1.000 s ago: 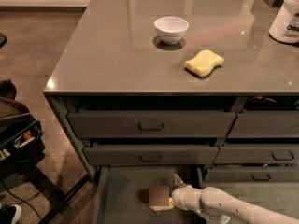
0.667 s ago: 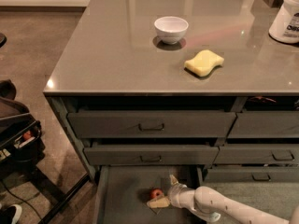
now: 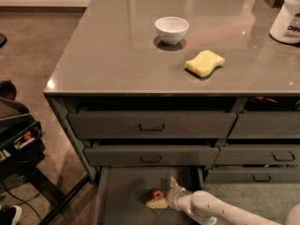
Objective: Pick apple from bottom drawer and place on counter
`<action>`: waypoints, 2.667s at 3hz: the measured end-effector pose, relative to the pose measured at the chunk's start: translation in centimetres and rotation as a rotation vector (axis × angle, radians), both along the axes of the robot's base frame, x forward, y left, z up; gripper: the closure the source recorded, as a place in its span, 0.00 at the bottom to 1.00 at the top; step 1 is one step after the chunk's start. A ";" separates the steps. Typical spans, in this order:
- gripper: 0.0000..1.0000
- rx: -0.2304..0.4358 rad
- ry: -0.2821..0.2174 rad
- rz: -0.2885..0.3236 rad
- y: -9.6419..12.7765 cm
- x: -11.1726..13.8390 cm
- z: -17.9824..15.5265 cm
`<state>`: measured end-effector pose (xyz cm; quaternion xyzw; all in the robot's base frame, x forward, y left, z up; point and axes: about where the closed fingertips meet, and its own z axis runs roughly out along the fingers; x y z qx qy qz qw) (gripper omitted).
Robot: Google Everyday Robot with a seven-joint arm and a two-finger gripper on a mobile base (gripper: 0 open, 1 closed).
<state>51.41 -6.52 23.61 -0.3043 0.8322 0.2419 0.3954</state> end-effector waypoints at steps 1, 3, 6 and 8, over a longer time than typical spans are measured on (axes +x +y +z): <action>0.00 -0.031 0.002 -0.022 1.2 0.1 -3.6; 0.00 -0.066 0.009 -0.072 2.7 0.2 -8.5; 0.41 -0.087 0.019 -0.106 3.5 0.6 -10.9; 0.88 -0.087 0.019 -0.106 3.5 0.6 -10.9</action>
Offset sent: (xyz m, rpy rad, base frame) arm -0.0015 0.0260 -0.0977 -0.0739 0.0204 -0.0844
